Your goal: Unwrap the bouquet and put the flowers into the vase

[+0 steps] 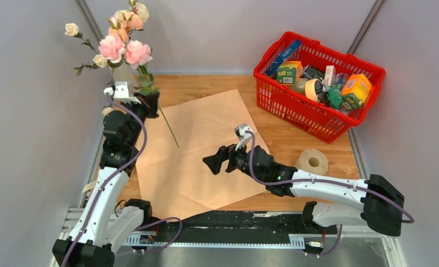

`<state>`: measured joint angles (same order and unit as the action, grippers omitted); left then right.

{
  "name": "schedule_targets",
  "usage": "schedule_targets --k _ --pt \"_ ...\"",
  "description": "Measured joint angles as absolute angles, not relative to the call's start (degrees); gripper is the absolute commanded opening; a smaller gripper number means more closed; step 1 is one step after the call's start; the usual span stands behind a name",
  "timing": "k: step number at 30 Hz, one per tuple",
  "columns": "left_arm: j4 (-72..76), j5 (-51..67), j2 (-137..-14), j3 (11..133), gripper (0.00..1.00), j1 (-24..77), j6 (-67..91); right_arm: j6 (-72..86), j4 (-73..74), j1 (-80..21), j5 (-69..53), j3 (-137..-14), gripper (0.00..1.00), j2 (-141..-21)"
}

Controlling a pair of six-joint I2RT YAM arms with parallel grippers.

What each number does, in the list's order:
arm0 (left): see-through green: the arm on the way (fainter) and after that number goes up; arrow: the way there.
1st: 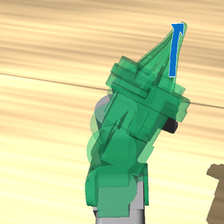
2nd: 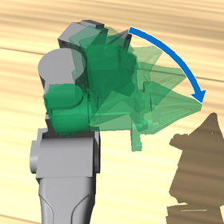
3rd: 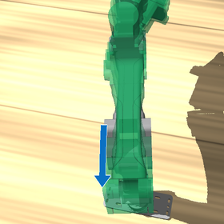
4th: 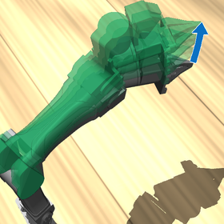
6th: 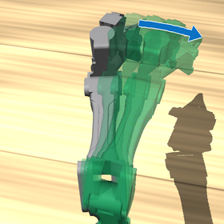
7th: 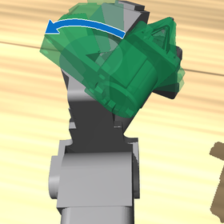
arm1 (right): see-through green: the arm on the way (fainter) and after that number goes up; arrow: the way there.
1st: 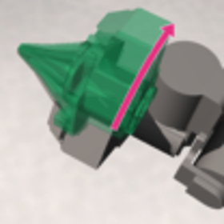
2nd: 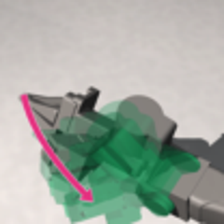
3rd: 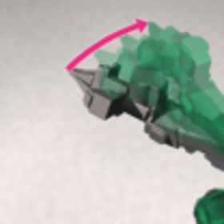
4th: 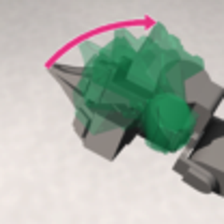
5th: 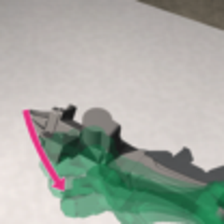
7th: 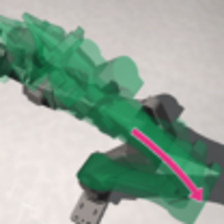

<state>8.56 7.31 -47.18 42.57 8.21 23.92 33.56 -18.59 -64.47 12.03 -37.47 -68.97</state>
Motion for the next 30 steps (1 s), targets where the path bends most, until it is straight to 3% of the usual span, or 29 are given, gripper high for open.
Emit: schedule_targets --k 13,30 --pt "27.55 -9.17 -63.22 57.89 0.00 7.70 -6.31 28.40 -15.94 -64.47 16.56 -35.03 1.00 -61.63" --pt "45.71 -7.77 -89.54 75.26 0.00 -3.77 -9.39 26.44 -15.25 -61.95 13.72 -39.22 1.00 -68.27"
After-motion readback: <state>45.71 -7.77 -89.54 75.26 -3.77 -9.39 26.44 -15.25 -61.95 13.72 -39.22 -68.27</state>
